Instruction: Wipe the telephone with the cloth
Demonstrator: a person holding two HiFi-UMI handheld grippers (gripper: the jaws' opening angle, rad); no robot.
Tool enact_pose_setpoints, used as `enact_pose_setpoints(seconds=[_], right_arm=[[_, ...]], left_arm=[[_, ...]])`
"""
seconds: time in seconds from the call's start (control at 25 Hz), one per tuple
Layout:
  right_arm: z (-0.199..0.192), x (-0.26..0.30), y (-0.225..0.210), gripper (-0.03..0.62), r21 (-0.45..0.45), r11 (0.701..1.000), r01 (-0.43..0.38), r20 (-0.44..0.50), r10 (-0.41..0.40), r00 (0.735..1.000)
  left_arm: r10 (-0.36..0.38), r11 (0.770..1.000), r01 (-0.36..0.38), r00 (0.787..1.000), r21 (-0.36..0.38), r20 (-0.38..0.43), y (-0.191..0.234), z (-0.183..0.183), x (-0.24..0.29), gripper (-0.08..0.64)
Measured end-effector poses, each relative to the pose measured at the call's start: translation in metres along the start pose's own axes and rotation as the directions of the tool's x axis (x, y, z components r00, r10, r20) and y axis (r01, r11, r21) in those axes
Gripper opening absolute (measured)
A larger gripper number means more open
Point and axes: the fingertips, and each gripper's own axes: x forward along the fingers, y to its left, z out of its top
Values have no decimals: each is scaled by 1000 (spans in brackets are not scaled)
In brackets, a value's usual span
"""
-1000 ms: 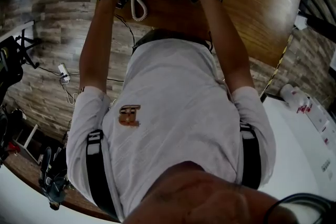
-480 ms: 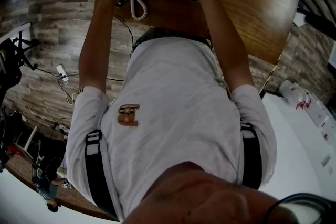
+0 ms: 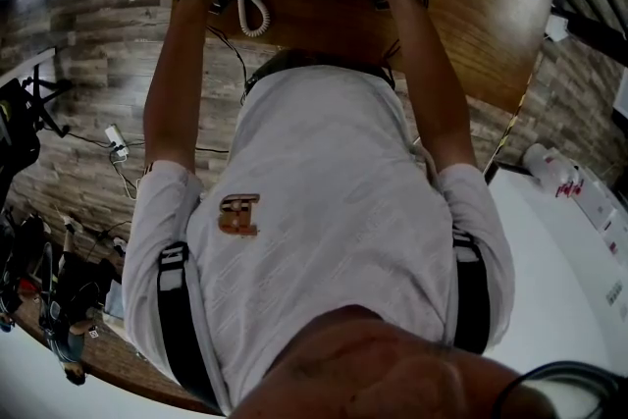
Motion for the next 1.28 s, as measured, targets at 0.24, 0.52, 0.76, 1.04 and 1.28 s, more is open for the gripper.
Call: enact_pose_setpoints(seconds=[0.24, 0.52, 0.76, 1.04, 1.28], right_arm=[[7, -29, 9, 60, 2, 1000, -18, 64, 18, 998], [18, -38, 75, 60, 27, 981, -192, 138, 187, 973], [10, -18, 114, 60, 53, 955, -291, 111, 284, 953], [-11, 11, 120, 60, 107, 953, -283, 64, 277, 959], [-25, 19, 95, 60, 114, 976, -188, 41, 184, 982]], left_arm=[[-4, 1000, 4, 1000, -1, 2, 0, 0, 0, 138], [-13, 1000, 13, 1000, -7, 7, -1, -1, -1, 138], [-21, 1000, 21, 1000, -7, 7, 0, -1, -1, 138], [-24, 1000, 24, 1000, -7, 7, 1, -2, 0, 138], [-24, 1000, 24, 1000, -7, 9, -1, -1, -1, 138]])
